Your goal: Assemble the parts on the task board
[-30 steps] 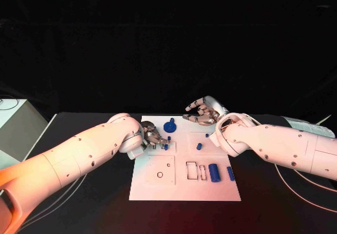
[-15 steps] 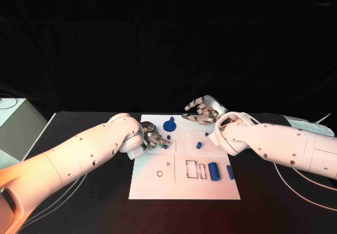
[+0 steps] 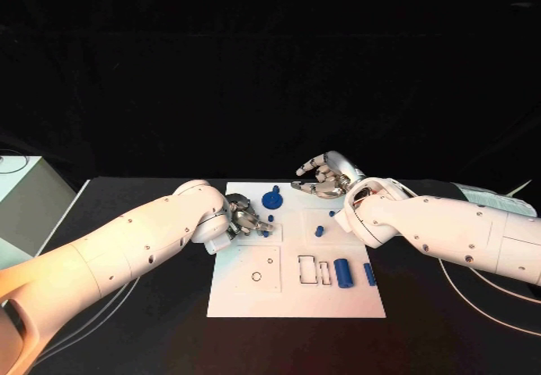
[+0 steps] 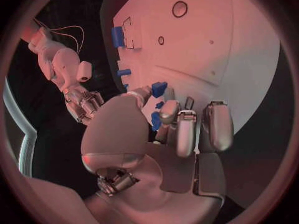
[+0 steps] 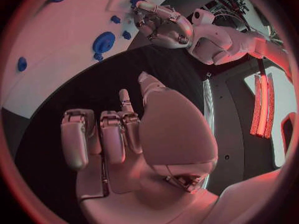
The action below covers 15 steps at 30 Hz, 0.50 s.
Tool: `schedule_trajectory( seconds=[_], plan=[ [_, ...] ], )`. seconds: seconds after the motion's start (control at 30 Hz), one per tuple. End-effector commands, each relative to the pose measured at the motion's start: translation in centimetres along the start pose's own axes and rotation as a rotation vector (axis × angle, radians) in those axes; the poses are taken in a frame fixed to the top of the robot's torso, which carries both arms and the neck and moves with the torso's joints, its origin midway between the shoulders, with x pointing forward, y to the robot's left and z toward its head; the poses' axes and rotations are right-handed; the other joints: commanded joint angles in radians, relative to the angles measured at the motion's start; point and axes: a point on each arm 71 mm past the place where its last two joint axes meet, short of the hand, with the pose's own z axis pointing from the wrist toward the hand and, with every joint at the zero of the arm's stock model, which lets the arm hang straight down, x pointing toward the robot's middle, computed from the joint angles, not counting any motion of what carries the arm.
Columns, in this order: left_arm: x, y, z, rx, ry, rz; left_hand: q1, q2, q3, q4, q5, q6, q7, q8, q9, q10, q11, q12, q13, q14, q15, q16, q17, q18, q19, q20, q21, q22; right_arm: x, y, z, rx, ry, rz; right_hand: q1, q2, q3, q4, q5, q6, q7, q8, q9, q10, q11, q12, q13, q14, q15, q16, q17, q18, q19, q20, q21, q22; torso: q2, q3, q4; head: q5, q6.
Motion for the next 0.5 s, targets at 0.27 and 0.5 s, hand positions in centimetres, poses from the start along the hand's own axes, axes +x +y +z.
schedule_trajectory(
  seconds=[0.27,0.5],
  plan=[
    [0.46,-0.31,-0.02,0.029,0.040,-0.019,0.124,-0.031,0.264,-0.051,0.007,-0.027,-0.008,0.029,0.083,-0.015,-0.009,-0.017,-0.015,0.106,-0.015,0.004,0.263,-0.003,-0.004,-0.018,0.002,0.000,0.18,0.05,0.02,-0.007,0.017,-0.012,-0.004,0.000,0.005,0.003,0.006,-0.005,0.000,0.006,0.002,0.088,-0.005,0.000,0.250,0.104,-0.002,0.004,0.263,-0.006,0.067,-0.001,-0.004,0.186,0.000,0.0000,-0.0003,0.000,0.000],
    [0.47,-0.28,-0.07,0.036,0.039,-0.030,0.108,-0.047,0.359,-0.093,0.012,-0.041,-0.001,0.046,0.123,-0.021,-0.005,-0.031,-0.031,0.106,-0.012,0.004,0.263,-0.003,-0.006,-0.015,0.002,0.000,0.22,0.01,0.02,-0.006,0.018,-0.012,-0.004,0.000,0.005,0.003,0.006,-0.005,0.000,0.006,0.002,0.088,-0.005,0.000,0.250,0.104,-0.002,0.004,0.263,-0.006,0.067,-0.001,-0.004,0.186,0.000,0.0001,-0.0002,0.000,0.000]
  ],
)
